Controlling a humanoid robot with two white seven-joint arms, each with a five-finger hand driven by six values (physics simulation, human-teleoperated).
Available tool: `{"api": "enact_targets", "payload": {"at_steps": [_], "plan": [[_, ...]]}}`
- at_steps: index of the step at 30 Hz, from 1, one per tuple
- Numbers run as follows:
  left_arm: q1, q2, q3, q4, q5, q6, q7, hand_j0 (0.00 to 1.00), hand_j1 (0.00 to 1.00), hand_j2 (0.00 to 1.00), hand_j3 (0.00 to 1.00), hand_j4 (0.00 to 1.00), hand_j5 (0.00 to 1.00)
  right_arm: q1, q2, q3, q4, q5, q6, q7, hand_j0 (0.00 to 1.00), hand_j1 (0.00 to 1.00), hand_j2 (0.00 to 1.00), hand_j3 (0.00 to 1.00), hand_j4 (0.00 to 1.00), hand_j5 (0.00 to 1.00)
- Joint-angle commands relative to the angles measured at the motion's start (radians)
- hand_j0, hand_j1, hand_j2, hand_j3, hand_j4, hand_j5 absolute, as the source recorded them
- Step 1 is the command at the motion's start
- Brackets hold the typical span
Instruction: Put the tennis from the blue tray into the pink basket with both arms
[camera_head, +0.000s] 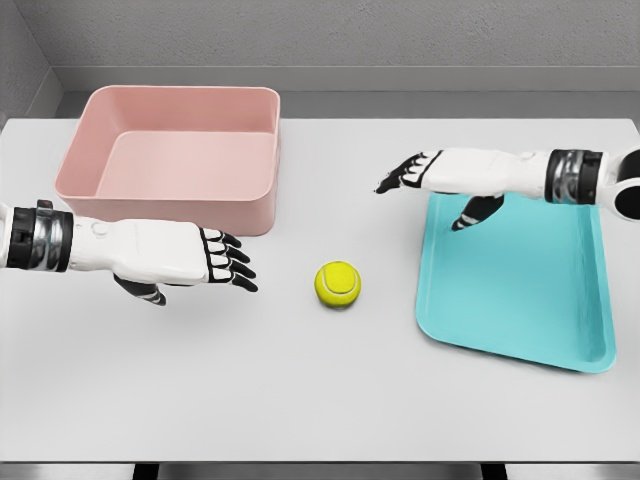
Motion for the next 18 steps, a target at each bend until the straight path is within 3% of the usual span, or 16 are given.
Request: {"api": "enact_targets", "payload": {"at_steps": [1, 6, 11, 14, 18], "plan": [[0.0, 0.0, 0.001, 0.0, 0.005, 0.002, 0.0, 1.0, 1.0, 1.0, 1.0, 1.0, 1.0, 0.008, -0.077, -0.044, 0.005, -0.007, 0.003, -0.069, 1.0, 1.0, 1.0, 1.0, 1.0, 1.0], [-0.002, 0.002, 0.001, 0.0, 0.005, 0.002, 0.0, 1.0, 1.0, 1.0, 1.0, 1.0, 1.0, 0.029, -0.099, -0.113, 0.043, -0.009, 0.004, -0.071, 1.0, 1.0, 1.0, 1.0, 1.0, 1.0], [-0.005, 0.005, 0.002, 0.001, 0.002, 0.002, 0.0, 1.0, 1.0, 1.0, 1.0, 1.0, 1.0, 0.035, -0.094, -0.113, 0.061, -0.009, 0.006, -0.071, 1.0, 1.0, 1.0, 1.0, 1.0, 1.0], [-0.034, 0.004, 0.004, 0.001, -0.004, 0.002, 0.0, 1.0, 1.0, 1.0, 1.0, 1.0, 1.0, 0.031, -0.085, -0.119, 0.166, -0.007, 0.006, -0.071, 1.0, 1.0, 1.0, 1.0, 1.0, 1.0], [-0.058, 0.004, 0.013, 0.001, -0.004, 0.002, 0.005, 1.0, 1.0, 1.0, 1.0, 1.0, 1.0, 0.031, -0.082, -0.128, 0.201, -0.009, 0.006, -0.071, 1.0, 1.0, 1.0, 1.0, 1.0, 1.0]]}}
